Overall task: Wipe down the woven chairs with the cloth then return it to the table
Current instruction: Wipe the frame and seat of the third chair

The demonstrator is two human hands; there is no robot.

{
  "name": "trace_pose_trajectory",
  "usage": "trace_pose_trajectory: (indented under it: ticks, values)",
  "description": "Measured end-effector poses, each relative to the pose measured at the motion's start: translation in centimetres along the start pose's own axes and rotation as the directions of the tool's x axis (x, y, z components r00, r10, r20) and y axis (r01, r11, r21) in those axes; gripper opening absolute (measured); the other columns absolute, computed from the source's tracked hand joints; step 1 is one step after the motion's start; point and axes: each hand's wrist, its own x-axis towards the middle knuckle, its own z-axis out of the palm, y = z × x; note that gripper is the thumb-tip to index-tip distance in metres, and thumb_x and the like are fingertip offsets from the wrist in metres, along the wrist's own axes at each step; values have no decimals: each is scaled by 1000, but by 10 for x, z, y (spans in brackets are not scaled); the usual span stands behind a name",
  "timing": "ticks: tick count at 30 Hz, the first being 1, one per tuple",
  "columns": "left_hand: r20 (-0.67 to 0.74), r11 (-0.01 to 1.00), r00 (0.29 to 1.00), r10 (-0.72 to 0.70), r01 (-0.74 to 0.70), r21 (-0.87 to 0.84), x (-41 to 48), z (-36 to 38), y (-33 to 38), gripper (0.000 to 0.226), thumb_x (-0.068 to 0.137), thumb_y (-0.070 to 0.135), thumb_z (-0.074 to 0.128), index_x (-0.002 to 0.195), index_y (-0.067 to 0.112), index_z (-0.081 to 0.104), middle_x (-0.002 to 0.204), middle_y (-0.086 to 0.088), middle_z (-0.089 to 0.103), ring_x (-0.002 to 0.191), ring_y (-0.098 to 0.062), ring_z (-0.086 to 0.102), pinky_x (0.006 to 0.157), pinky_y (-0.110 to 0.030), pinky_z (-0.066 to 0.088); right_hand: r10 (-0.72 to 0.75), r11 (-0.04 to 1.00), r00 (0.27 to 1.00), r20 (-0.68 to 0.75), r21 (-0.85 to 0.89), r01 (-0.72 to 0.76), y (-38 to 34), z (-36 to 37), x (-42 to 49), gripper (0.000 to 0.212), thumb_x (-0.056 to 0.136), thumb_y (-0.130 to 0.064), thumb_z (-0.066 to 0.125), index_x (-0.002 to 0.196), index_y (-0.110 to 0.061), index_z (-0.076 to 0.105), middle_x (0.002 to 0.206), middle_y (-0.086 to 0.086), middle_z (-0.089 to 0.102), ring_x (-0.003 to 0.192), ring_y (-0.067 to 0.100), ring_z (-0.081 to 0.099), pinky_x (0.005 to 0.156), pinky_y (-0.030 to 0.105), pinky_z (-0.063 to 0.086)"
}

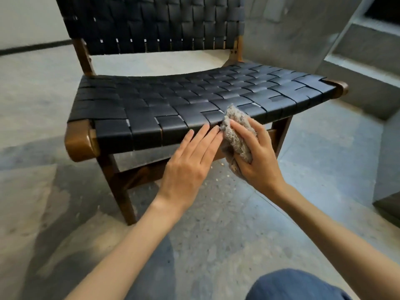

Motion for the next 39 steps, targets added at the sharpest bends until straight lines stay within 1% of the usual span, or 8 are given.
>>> trace_pose_trajectory:
  ticks: [8,13,16,22,28,31,35,39]
  values:
    - [251,830,917,-311,390,-398,-74,-2,-10,48,95,46,37,116,8,59,110,-5,61,101,-21,51,87,-34,47,-67,980,946,318,199,3,-53,43,-44,65,75,-35,72,117,-27,23,125,6,22,122,26,30,99,37,42]
    - [341,496,770,-539,617,-611,-107,2,-34,19,90,24,60,107,15,59,102,4,59,101,-16,54,85,-21,41,-59,980,819,571,189,-62,-75,73,-40,82,65,-56,79,115,-45,15,118,-18,15,120,16,31,100,27,38]
    - [310,498,727,-613,660,-563,-126,-1,-53,25,88,25,65,107,9,63,96,1,60,96,-21,54,82,-29,43,-38,967,762,646,218,-136,-78,88,-34,81,67,-51,80,120,-43,19,123,-13,29,115,4,40,96,19,43]
    - [379,479,729,-570,670,-567,-171,-8,-83,30,84,39,62,103,16,60,85,6,60,73,-4,54,65,-14,36,-95,985,744,662,172,-27,-89,120,-29,49,78,-37,75,121,-32,52,110,-20,51,94,-11,48,76,0,39]
    - [479,320,556,-679,811,-489,-214,-2,-114,49,82,43,62,123,18,52,105,13,57,93,-7,57,68,-7,38,-60,993,855,515,119,-3,-90,136,-33,20,82,-27,74,99,-21,66,98,-12,56,90,4,52,73,22,45]
    - [415,210,477,-774,813,-543,-236,-3,-128,58,90,26,61,141,22,35,112,19,51,93,-4,57,72,-6,40,119,979,919,377,111,-173,-83,141,-38,18,80,-29,75,91,-21,65,91,-11,51,81,1,48,67,14,37]
    - [392,370,587,-708,782,-502,-253,-4,-138,39,97,7,46,121,37,50,126,9,55,100,-13,54,78,-9,37,248,917,906,343,217,-333,-76,146,-46,13,87,-28,69,84,-24,57,61,-13,47,51,0,46,46,14,33]
    - [457,369,564,-688,814,-449,-260,7,-129,40,97,-1,39,106,31,60,117,-9,52,105,-11,41,91,-9,29,191,827,861,471,395,-400,-79,150,-49,29,95,-5,52,90,-32,61,82,-9,67,69,1,59,61,13,44]
